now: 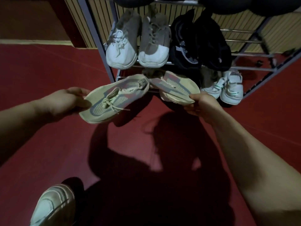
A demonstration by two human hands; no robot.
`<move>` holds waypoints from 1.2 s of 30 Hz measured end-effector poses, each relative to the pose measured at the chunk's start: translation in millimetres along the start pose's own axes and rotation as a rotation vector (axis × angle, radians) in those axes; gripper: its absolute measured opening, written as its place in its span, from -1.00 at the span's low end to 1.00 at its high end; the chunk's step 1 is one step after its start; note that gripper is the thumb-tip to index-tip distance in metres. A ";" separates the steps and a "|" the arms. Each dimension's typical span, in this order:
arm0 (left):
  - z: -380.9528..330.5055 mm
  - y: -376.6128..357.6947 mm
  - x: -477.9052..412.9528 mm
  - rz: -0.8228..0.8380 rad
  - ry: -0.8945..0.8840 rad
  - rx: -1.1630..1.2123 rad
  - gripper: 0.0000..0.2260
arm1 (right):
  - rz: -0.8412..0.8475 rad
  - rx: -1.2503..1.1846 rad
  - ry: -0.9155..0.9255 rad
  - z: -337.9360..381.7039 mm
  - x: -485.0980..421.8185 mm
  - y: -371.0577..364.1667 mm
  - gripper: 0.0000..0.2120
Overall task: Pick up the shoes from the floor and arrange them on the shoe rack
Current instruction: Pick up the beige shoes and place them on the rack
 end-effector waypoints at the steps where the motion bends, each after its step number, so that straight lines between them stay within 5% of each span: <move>1: -1.7 -2.6 0.2 0.033 -0.015 0.001 -0.66 | 0.006 0.031 0.030 1.4 3.7 8.4 -0.88; 12: -93.4 -61.8 3.4 0.332 -0.227 0.145 -0.82 | -0.147 0.138 0.336 52.9 37.7 82.5 -0.86; 17: -141.3 -123.8 13.5 0.598 -0.284 0.079 -0.43 | -0.095 0.144 0.373 68.0 46.9 64.1 -0.81; 21: -174.5 -164.9 28.6 0.694 -0.325 0.077 -0.73 | -0.024 0.166 0.390 79.1 53.0 46.2 -0.59; 27: -176.9 -201.6 50.0 0.883 -0.333 0.024 -0.77 | -0.043 0.245 0.392 83.9 58.9 5.7 -0.61; 29: -169.7 -199.4 40.8 0.841 -0.316 0.039 -0.67 | -0.091 0.284 0.374 81.4 61.5 0.7 -0.61; 32: -159.4 -191.4 20.6 0.727 -0.278 0.075 -0.53 | -0.032 -0.024 0.261 68.7 62.0 0.8 -0.48; 36: -153.3 -182.3 10.2 0.695 -0.239 0.154 -0.74 | 0.251 0.122 0.213 25.9 72.4 -7.6 -0.32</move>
Point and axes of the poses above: each hand's wrist, its own x-axis away from the middle knuckle, its own y-axis out of the back of the hand, z = x × y, the point moved 8 cm from there along -x, towards the middle knuckle, and after that the axes turned 2 degrees about -z, right-handed, at the moved point
